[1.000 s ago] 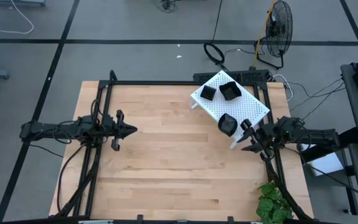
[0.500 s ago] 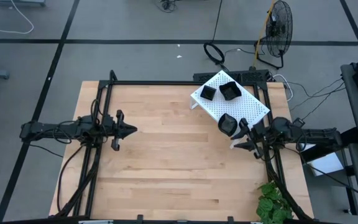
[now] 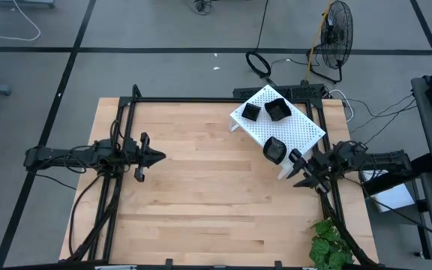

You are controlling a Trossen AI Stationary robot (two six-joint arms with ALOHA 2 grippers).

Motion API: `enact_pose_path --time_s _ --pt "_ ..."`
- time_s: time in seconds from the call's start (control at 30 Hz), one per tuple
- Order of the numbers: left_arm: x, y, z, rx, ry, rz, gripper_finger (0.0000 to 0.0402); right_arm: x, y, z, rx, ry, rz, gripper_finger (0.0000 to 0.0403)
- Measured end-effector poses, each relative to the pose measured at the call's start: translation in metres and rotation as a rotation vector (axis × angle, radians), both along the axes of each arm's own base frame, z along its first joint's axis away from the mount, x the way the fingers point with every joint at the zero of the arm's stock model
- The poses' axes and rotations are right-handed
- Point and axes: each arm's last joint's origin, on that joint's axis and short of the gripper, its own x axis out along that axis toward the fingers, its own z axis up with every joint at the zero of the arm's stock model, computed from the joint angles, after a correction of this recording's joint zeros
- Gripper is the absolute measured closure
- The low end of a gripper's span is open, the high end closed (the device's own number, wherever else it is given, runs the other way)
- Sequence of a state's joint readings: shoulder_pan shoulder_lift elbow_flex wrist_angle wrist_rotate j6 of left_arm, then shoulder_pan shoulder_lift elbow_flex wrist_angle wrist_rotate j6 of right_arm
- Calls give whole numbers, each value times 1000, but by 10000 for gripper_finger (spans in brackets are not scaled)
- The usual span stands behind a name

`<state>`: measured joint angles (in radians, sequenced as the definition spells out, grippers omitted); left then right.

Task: Pick & Place Mini shaped plates
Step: Return to Home Position

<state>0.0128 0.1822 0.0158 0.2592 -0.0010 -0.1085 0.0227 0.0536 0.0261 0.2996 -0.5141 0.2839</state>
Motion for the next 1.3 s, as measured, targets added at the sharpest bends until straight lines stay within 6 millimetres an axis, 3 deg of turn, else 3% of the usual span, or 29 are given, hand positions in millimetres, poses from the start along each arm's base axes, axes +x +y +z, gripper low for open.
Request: enact_pose_path --time_s 0.27,0.57,1.3 --pt "0 0 0 0 1 0 371 0 23 -1 20 20 30 261" --pt "0 0 0 -5 1 0 371 -8 51 -1 -95 -64 131 258" --pt "0 0 0 -5 3 -2 371 -14 54 -5 -129 -44 194 256"
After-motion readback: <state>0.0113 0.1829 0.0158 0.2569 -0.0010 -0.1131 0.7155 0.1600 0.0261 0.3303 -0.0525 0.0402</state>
